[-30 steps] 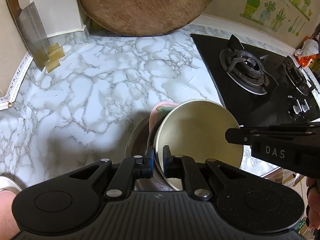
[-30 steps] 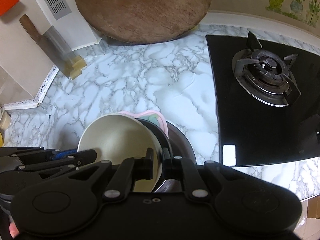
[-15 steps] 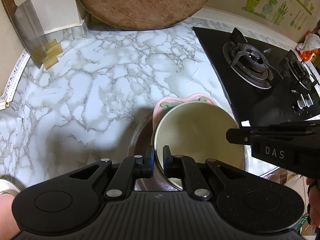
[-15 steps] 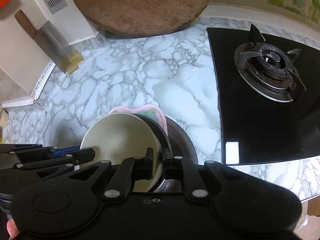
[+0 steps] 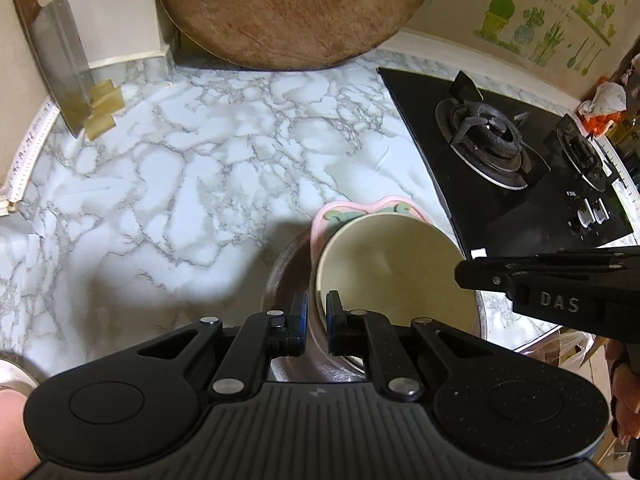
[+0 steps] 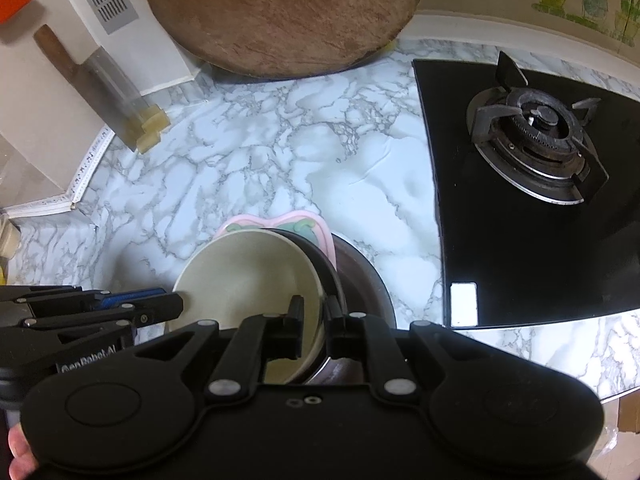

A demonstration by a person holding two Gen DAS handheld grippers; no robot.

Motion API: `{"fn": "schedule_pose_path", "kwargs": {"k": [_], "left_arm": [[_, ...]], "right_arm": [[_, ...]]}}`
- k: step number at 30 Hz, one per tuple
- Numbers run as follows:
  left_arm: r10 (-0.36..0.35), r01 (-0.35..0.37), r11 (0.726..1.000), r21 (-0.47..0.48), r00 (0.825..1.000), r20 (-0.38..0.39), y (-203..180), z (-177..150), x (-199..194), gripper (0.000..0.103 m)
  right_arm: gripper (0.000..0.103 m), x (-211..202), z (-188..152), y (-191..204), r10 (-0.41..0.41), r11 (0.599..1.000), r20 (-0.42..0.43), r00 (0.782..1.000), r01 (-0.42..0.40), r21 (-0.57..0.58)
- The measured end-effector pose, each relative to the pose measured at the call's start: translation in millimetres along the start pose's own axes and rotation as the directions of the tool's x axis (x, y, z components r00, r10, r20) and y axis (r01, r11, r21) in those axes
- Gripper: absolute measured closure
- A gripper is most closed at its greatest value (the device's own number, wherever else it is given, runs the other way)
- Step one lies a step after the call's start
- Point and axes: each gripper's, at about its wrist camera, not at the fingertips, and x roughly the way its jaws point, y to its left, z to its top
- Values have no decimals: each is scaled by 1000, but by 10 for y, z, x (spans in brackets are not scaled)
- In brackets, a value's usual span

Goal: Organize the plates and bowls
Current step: 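Lower the cream bowl into the pink pot and open both grippers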

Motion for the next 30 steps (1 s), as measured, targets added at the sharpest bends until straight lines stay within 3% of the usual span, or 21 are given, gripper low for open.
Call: {"fn": "schedule_pose_path", "kwargs": {"k": [11,20,21,23,24,26,27,30], "left_arm": [[-20,21,1000,-17,997,70,120,-99,-243,94],[-39,39,999,-4,991,126,140,-223,-461,87],[-40,41,999,-6,991,131,144,-240,-484,84],[-41,42,999,-10,988,146,153,-275,-528,62],[-39,41,999,-8,987,158,155,-301,-558,46],[-26,28,1000,-8,982,187,161,-350,-608,34],[-24,26,1000,-6,980,197,163,-372,-627,33],[-35,36,999,-1,980,195,177,-421,-640,32]], "right_arm": [[88,-262,-128,54,99,995,53,994,-97,-34],[80,-441,-248,166,123,990,101,987,-115,-85],[77,-463,-262,174,124,989,110,986,-114,-89],[67,-512,-296,190,124,989,127,984,-112,-102],[54,-537,-311,194,125,988,135,983,-112,-104],[33,-588,-349,193,126,988,155,980,-109,-114],[26,-609,-365,187,122,988,162,979,-103,-117],[19,-665,-415,145,107,989,187,977,-85,-121]]}}
